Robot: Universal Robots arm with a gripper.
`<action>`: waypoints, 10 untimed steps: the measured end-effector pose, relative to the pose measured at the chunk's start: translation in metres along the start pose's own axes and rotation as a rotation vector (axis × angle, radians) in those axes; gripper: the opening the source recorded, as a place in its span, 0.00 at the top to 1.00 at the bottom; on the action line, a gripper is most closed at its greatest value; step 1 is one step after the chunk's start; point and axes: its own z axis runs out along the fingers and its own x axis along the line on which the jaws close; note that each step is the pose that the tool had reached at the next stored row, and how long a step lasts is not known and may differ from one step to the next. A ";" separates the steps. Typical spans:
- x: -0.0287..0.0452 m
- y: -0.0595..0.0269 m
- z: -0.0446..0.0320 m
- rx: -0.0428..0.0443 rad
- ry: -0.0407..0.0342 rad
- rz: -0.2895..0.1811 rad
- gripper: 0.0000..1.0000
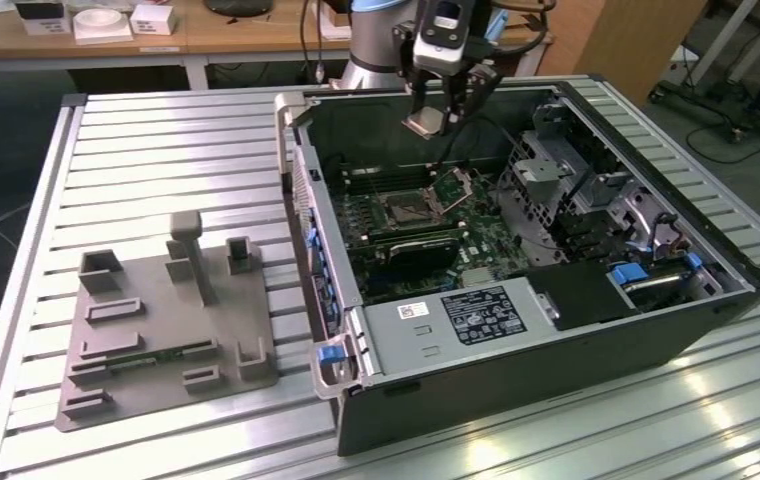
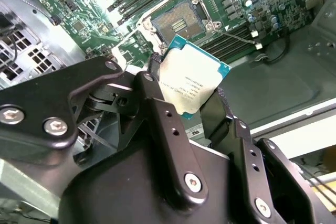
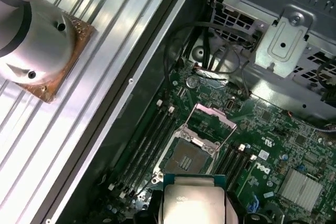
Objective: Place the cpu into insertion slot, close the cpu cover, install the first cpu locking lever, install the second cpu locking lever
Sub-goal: 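Place the cpu into insertion slot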
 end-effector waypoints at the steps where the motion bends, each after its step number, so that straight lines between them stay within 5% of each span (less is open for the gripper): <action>1: 0.0000 0.0000 0.0002 -0.0001 -0.0009 0.009 0.45; 10: 0.0003 -0.0006 0.0009 -0.0009 -0.0051 0.055 0.45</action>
